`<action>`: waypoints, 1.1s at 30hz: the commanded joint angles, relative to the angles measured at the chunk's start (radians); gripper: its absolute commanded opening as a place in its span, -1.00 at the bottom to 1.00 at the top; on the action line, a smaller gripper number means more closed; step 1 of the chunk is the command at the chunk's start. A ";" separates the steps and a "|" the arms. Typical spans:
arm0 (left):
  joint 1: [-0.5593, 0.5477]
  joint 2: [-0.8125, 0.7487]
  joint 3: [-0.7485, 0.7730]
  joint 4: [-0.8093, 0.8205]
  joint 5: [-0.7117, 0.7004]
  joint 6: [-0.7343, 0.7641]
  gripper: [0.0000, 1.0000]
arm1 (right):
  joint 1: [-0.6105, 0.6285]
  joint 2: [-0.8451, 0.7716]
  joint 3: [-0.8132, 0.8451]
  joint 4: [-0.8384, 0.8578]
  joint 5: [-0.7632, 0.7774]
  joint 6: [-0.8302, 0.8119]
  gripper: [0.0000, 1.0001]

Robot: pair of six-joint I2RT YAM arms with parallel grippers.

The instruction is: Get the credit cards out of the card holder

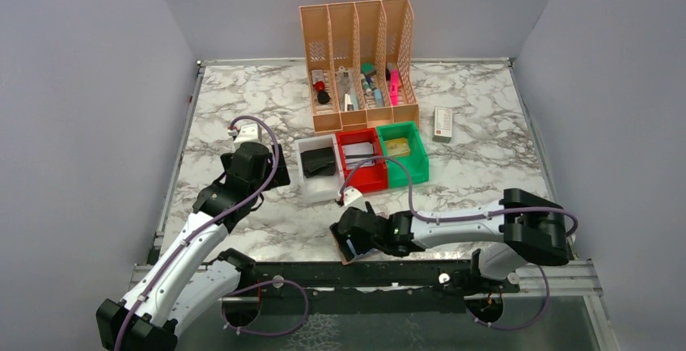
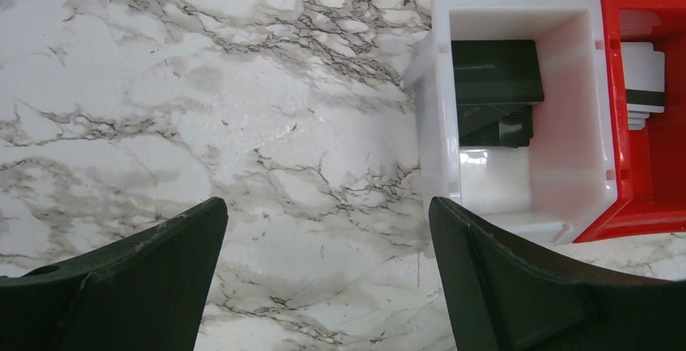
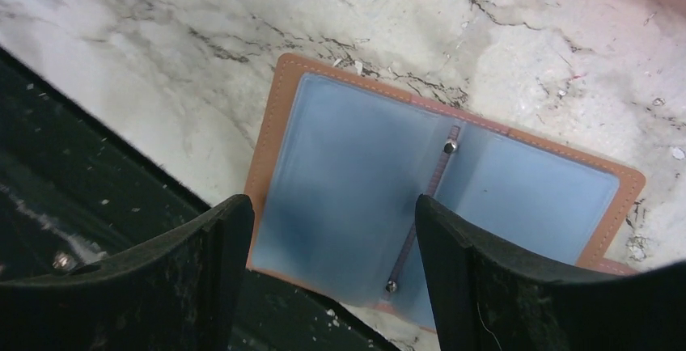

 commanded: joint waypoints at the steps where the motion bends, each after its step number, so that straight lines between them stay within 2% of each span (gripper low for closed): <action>1: 0.004 -0.005 -0.009 0.011 0.016 0.003 0.97 | 0.015 0.109 0.068 -0.066 0.102 0.042 0.56; 7: 0.004 -0.006 -0.008 0.012 0.017 0.004 0.97 | 0.028 0.222 0.100 -0.121 0.133 0.088 0.48; 13: 0.004 -0.006 -0.010 0.012 0.020 0.005 0.97 | 0.029 0.182 0.039 -0.112 0.151 0.148 -0.05; 17: 0.004 -0.005 -0.010 0.014 0.025 0.006 0.97 | 0.029 0.126 0.026 -0.088 0.160 0.126 -0.13; 20: 0.004 -0.006 -0.012 0.015 0.027 0.006 0.97 | 0.029 0.098 0.053 -0.096 0.154 0.097 -0.06; 23: 0.003 -0.006 -0.013 0.015 0.028 0.005 0.97 | 0.030 0.040 0.080 -0.120 0.164 0.073 0.19; 28: 0.004 -0.009 -0.013 0.017 0.031 0.006 0.97 | 0.029 -0.094 0.040 -0.164 0.287 0.080 0.50; 33: 0.004 -0.011 -0.015 0.020 0.039 0.007 0.97 | 0.013 -0.102 -0.006 -0.234 0.341 0.135 0.65</action>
